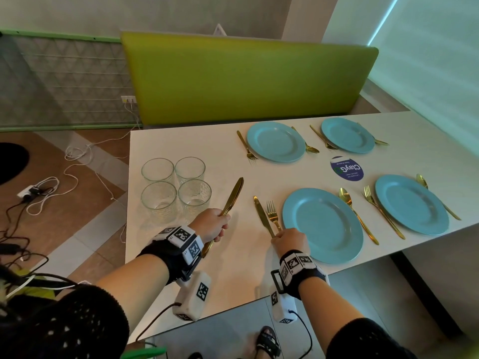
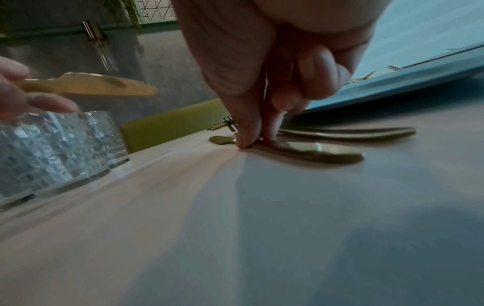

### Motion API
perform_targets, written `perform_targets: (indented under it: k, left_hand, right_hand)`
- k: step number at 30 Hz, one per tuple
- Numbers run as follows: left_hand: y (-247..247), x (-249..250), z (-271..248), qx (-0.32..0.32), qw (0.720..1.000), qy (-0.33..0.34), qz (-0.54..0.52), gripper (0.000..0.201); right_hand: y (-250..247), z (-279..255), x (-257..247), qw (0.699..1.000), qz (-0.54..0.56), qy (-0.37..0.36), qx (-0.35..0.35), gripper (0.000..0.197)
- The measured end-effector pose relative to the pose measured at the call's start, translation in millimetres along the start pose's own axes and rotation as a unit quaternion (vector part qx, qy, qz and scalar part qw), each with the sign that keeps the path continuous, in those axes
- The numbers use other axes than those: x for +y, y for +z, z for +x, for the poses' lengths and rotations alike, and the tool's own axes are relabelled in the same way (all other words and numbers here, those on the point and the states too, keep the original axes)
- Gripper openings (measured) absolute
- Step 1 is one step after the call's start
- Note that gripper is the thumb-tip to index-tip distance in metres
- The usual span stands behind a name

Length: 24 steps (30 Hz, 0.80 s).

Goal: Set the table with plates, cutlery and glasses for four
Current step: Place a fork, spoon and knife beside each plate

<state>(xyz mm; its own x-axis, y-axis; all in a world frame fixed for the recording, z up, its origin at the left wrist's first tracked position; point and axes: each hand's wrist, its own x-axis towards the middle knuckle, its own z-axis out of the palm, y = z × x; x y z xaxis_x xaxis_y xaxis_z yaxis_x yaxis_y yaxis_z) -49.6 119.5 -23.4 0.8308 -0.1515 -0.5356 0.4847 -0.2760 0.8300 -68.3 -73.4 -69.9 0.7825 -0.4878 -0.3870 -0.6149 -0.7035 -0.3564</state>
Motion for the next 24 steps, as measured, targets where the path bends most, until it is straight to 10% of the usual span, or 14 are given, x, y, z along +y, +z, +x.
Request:
perform_targets:
  k: [24]
  left_hand:
    - [5.3, 2.3, 0.6, -0.001, 0.999, 0.003, 0.041, 0.018]
  right_hand:
    - [-22.3, 8.3, 5.4, 0.999, 0.005, -0.03, 0.017, 0.02]
